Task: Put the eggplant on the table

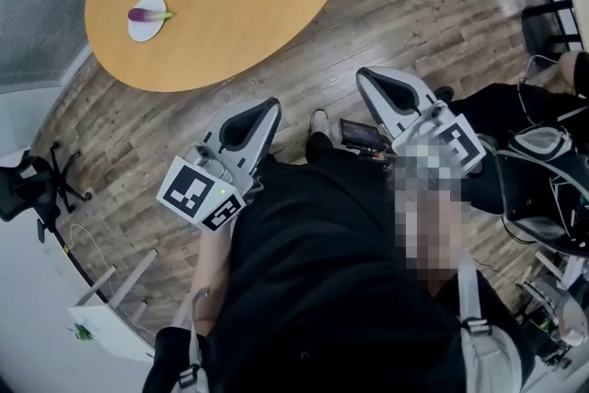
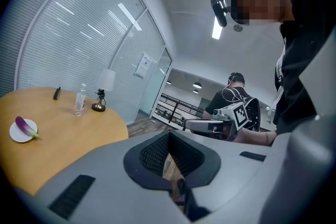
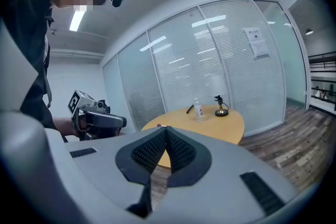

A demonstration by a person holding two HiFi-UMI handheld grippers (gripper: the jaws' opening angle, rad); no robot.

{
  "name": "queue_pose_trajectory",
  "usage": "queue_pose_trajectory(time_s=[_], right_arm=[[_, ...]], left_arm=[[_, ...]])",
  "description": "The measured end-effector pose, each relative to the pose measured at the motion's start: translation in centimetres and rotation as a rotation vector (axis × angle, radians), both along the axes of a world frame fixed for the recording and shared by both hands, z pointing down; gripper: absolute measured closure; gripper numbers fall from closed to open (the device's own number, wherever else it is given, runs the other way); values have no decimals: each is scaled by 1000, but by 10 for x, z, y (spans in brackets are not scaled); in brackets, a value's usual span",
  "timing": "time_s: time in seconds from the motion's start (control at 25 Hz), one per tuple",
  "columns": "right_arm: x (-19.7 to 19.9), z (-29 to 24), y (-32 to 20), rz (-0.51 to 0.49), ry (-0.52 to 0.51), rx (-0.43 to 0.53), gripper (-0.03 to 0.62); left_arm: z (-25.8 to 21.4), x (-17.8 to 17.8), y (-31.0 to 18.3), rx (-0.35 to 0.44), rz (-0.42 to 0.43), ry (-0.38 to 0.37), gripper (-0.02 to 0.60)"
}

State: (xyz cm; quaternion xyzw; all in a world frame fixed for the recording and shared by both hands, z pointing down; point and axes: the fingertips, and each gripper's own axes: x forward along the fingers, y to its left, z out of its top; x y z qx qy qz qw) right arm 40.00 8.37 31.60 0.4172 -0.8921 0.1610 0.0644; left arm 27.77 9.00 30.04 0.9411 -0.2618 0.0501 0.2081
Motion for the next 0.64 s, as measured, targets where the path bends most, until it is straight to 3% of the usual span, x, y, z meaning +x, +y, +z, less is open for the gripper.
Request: queue_pose_trajectory(time_s=[0.2, 0.64], right_arm=[[10, 3, 5, -50, -13, -7, 577], [13, 0, 13, -55, -4, 10, 577]], left_arm=[[-1, 20, 6, 1, -25, -1, 571], [0, 20, 20, -5, -36, -7, 571]])
